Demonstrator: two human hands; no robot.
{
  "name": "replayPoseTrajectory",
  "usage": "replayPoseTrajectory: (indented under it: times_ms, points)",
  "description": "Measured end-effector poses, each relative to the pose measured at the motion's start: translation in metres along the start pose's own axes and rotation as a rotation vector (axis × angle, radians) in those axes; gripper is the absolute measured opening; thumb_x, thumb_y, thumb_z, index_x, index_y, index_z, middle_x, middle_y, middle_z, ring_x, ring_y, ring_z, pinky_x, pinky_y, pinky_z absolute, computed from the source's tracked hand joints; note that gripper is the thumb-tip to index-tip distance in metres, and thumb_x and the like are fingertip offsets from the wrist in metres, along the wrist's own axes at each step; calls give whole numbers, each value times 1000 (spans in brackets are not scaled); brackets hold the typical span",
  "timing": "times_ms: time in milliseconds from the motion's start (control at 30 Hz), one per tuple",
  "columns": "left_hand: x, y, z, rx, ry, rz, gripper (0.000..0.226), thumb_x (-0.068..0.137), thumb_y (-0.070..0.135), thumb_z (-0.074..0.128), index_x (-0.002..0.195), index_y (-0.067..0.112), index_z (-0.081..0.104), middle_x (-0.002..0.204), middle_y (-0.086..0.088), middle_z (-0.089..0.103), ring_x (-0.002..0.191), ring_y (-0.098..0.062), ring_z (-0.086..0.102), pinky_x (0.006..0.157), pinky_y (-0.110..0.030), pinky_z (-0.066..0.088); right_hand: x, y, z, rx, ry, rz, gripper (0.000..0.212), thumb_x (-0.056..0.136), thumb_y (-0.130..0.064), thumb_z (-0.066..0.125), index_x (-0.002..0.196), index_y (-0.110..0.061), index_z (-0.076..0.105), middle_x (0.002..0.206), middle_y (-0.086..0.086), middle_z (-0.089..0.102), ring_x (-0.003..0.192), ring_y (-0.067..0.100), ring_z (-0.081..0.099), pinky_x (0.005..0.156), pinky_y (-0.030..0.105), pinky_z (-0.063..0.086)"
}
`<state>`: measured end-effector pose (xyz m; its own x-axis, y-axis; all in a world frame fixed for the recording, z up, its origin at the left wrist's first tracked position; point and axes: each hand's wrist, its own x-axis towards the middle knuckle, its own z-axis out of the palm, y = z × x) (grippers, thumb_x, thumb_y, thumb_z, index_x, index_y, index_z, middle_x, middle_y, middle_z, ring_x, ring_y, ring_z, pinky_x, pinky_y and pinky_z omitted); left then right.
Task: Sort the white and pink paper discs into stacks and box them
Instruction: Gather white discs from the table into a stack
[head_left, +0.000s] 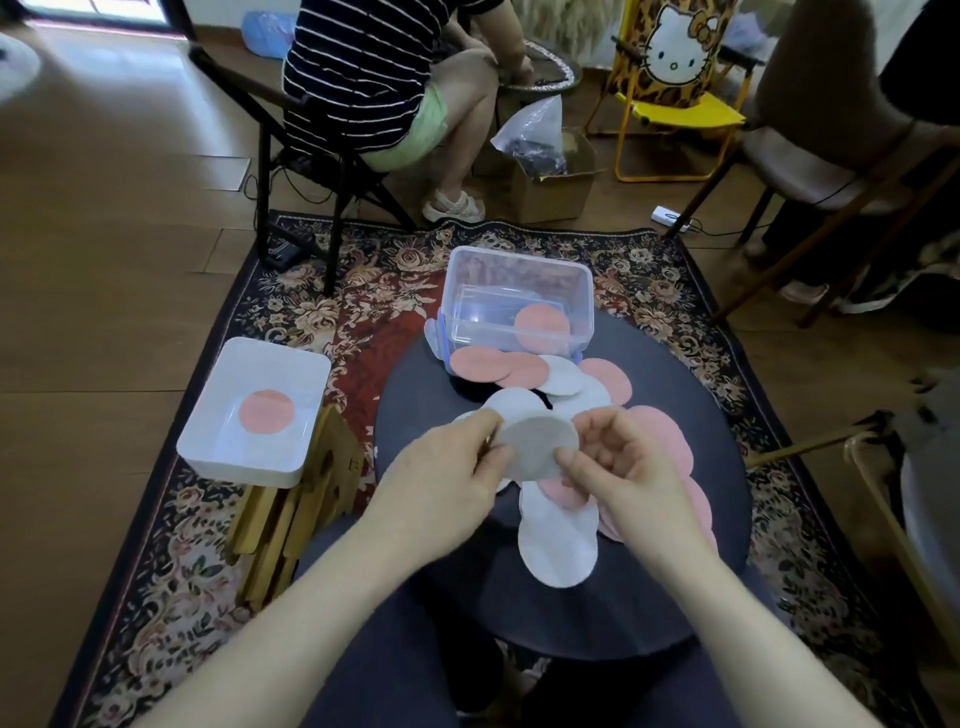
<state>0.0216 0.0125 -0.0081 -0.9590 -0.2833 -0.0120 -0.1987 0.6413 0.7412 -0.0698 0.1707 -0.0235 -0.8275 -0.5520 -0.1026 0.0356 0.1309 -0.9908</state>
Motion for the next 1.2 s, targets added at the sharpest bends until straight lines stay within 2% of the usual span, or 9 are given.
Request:
replayPoseTrajectory:
  times_ms: [100,167,267,367,467,600,933,1033,1200]
  points:
    - [30,-9,-15,-151,-46,37,12,93,28,52,95,19,58,68,5,55,71,-23,57,70,-43,50,33,-22,-4,-24,-30,-57,17,83,9,64,89,-7,59,72,5,59,53,12,52,49,22,43]
    - [55,-22,-23,-245,64,29,14,90,30,55,103,29,60,71,10,60,72,-15,60,71,-39,50,63,-38,-5,-50,-15,-75,18,81,10,65,88,-6,58,72,11,56,51,11,52,45,22,41]
    - [92,-47,-30,-177,311,13,38,90,19,58,127,27,54,109,3,59,101,-16,56,91,-42,46,111,-53,-5,-81,56,-47,18,82,5,67,88,-9,57,75,10,54,49,10,50,42,22,37]
    - [116,-64,-27,-55,311,4,56,88,14,58,141,23,43,139,-1,44,129,-19,41,106,-43,36,155,-51,-1,-268,110,-22,17,82,0,68,93,-9,58,73,6,54,53,11,48,43,16,38]
    - [124,-73,-17,-34,212,-12,46,89,12,59,134,21,53,144,2,40,134,-16,38,108,-44,34,188,-37,8,-455,62,28,18,81,-6,71,91,-13,58,74,2,57,58,12,49,56,23,43]
    - [121,-78,-12,-55,248,8,25,89,10,59,112,19,67,143,5,43,131,-12,42,104,-40,38,214,-19,20,-589,-59,120,20,79,-10,75,86,-16,57,76,-1,56,60,10,49,55,24,40]
    - [112,-80,-9,69,240,79,30,85,9,63,114,19,65,142,-2,43,129,-22,45,94,-50,44,231,-8,29,-909,-165,31,19,78,-8,67,91,-21,62,86,-1,60,76,17,58,70,32,51]
    - [111,-80,-7,68,250,76,30,85,9,62,113,20,65,144,-1,41,130,-21,44,94,-48,45,227,-10,27,-1131,-151,-45,14,81,-13,61,89,-25,62,90,-4,57,83,19,57,66,30,43]
    - [111,-74,-8,65,253,50,27,87,9,60,111,19,65,141,0,41,125,-19,47,90,-47,46,220,-16,22,-1126,-185,-90,17,87,-16,57,102,-20,65,95,-3,61,89,20,59,75,36,51]
